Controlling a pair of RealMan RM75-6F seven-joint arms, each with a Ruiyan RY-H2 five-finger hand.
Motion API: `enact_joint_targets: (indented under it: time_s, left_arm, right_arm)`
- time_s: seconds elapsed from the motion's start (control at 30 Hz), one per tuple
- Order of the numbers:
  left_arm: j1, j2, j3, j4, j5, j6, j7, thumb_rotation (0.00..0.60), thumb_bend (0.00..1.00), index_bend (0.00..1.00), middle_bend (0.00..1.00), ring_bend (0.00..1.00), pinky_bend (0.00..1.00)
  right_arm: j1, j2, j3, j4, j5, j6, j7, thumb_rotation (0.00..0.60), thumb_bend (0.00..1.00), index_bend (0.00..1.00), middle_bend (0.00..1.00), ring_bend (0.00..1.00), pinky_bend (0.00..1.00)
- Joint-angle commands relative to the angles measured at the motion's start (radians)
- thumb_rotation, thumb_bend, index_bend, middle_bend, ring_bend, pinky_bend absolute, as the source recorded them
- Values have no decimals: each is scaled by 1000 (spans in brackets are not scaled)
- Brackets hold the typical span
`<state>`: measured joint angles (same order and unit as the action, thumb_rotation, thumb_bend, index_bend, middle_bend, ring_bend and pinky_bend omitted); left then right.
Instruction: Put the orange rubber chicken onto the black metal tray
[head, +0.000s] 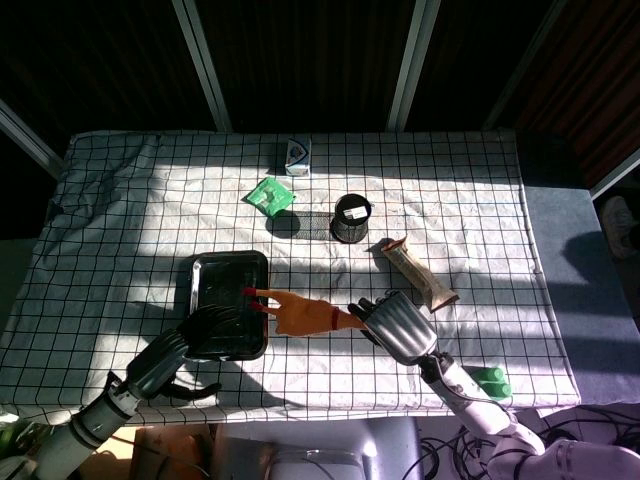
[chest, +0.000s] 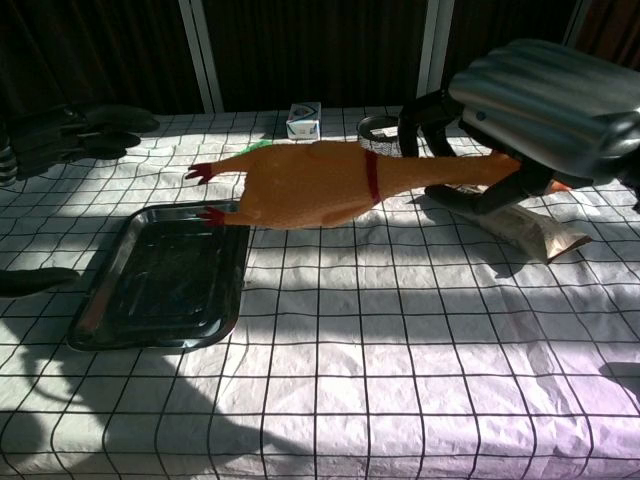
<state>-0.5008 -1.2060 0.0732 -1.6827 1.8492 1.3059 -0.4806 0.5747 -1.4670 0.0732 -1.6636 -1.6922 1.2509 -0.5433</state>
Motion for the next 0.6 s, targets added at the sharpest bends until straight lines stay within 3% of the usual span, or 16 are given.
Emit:
enact_joint_targets:
  time_s: [0.03, 0.23, 0.33, 0.6]
  left_arm:
    - [-29, -52, -43, 8, -60, -44, 41, 600, 249, 0, 0, 0, 21]
    - [-61, -90, -58, 15, -115, -109, 37, 600, 247, 0, 0, 0, 32]
    - [-75, -104, -59, 19, -129, -130, 14, 600, 247, 0, 0, 0, 86]
    - [-106, -138, -69, 46, -170, -181, 5, 600, 246, 0, 0, 0, 145]
  right_arm:
    - [39, -35, 35, -54, 55, -74, -84, 600, 660, 944, 662, 792, 870]
    - [88, -108, 81, -93, 135, -149, -214, 600, 660, 944, 662, 792, 870]
    - [107, -146, 101, -102, 166, -163, -258, 600, 660, 944, 662, 792, 870]
    - [130, -192, 115, -140, 221, -170, -327, 600, 660, 944, 662, 793, 870]
